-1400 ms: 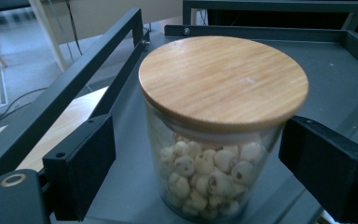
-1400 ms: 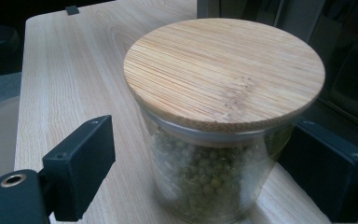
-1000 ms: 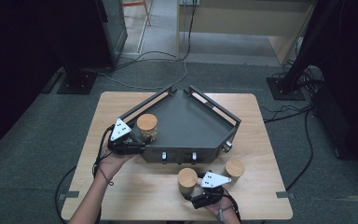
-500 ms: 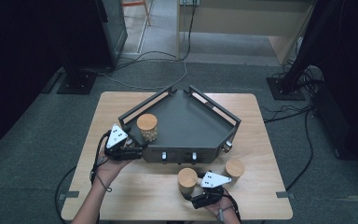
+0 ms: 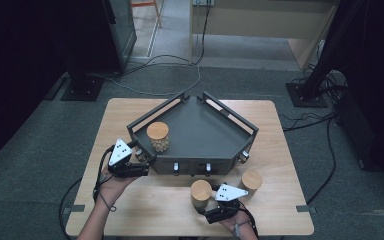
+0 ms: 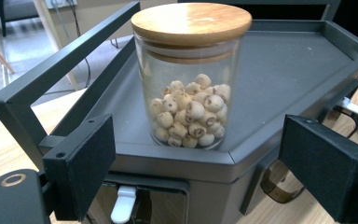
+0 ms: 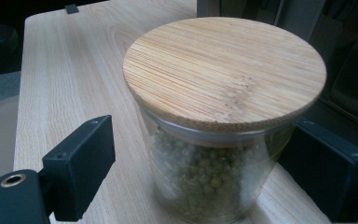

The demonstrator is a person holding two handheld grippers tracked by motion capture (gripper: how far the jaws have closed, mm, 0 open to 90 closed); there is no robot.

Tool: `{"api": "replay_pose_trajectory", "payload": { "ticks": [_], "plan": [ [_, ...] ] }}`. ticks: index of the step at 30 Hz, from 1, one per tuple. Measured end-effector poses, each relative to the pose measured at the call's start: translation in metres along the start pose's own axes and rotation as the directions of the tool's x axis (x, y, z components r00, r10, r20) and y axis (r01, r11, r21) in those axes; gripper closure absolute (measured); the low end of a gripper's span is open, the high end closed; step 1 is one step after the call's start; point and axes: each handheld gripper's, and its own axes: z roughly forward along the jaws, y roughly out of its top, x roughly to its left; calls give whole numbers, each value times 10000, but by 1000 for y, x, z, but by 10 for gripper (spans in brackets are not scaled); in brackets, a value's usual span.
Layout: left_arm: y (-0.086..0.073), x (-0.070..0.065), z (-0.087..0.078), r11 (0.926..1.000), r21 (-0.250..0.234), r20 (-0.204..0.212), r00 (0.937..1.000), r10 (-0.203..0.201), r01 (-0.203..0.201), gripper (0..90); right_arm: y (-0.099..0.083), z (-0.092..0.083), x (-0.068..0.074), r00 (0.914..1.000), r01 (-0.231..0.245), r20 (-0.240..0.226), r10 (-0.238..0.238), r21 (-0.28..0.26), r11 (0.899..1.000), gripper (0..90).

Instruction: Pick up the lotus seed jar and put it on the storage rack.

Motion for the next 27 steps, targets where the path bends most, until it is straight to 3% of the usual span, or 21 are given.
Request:
{"api": "replay_pose_trajectory", "payload": {
  "ticks": [4, 16, 27],
  "plan": [
    [0, -3, -3, 9996, 91, 41, 9996, 276, -276, 107, 1, 0, 0, 10000, 16, 5, -16, 31, 10000, 115],
    [-14, -14, -11, 9983, -84, 63, 9984, 569, -569, 107, 0, 0, 0, 10000, 5, 9, -5, 8, 10000, 115],
    [-24, -14, -15, 9991, -230, 76, 9993, 362, -360, 108, 0, 0, 1, 10000, -28, 57, 28, 4, 10000, 115]
  ]
}}
